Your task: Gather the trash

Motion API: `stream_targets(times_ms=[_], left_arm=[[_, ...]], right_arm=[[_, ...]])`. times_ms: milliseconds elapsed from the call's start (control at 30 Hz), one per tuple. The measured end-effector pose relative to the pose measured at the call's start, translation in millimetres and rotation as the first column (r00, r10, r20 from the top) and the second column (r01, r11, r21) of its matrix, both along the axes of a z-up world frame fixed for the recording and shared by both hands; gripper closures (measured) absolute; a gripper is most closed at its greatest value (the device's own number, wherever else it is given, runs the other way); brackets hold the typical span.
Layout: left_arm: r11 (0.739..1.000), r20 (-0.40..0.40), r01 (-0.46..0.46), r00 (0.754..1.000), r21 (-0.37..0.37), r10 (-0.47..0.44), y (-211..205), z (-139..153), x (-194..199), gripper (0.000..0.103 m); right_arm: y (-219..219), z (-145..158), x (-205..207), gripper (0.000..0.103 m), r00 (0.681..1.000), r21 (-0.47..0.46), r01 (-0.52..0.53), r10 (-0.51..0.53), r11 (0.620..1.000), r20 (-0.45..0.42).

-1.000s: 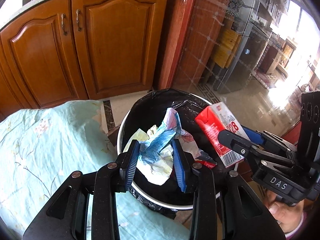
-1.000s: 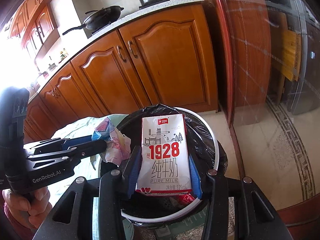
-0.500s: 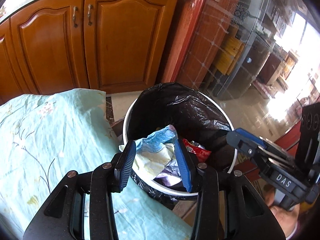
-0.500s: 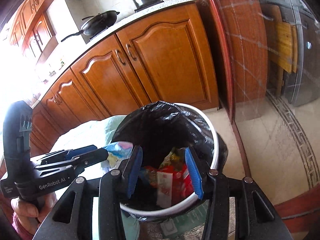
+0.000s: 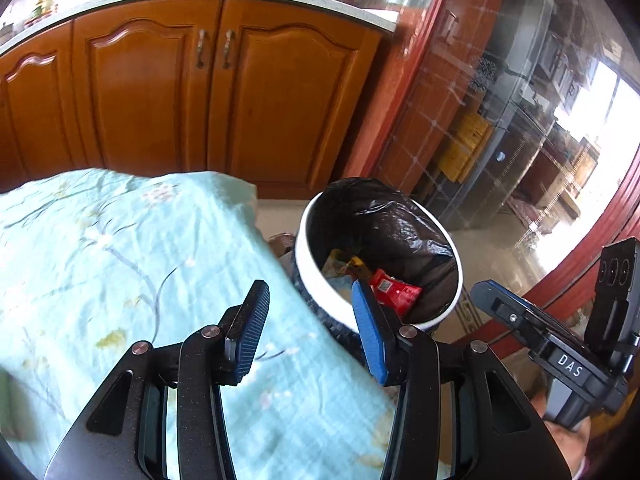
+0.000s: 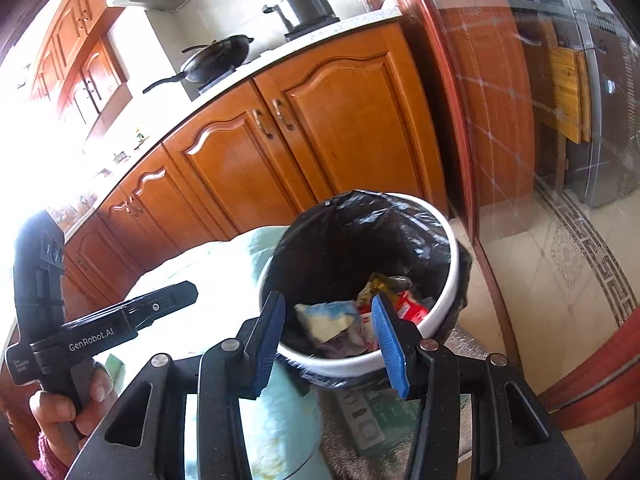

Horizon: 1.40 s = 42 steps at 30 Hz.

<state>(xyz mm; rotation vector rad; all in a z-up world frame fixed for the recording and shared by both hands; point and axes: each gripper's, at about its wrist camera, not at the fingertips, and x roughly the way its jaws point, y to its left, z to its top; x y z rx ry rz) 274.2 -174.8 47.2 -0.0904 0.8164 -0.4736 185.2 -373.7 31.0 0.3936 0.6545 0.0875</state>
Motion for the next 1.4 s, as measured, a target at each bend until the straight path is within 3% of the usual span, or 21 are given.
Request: stream_targets(times_ms=[333, 467, 833, 1167, 1400], left_arm=[[0.989, 0.064, -0.149, 0.987, 0.020, 0.148, 58, -13, -63, 0.058], [0.981, 0.098, -0.192, 0.977, 0.036, 0.187, 74, -19, -87, 0.053], [0.965, 0.168, -0.252, 0.957, 0.076, 0.237, 95, -30, -131, 0.038], [0.953, 0.251, -0.290, 0.932, 0.088, 0.260, 102, -27, -161, 0.023], [0.946, 0.330, -0.312, 0.905, 0.088, 0.268, 103, -19, -180, 0.011]], right_arm=[[60, -8, -41, 0.045, 0.998, -0.029, -0.031, 0.033, 0.999, 0.060], [82, -15, -62, 0.026, 0.994, -0.054, -0.020, 0.026, 0.998, 0.104], [104, -24, -105, 0.006, 0.985, -0.113, 0.018, 0.002, 0.993, 0.174], [104, -24, -127, 0.005, 0.978, -0.128, 0.046, -0.018, 0.991, 0.209], [117, -10, -145, 0.000, 0.955, -0.194, 0.066, -0.006, 0.979, 0.297]])
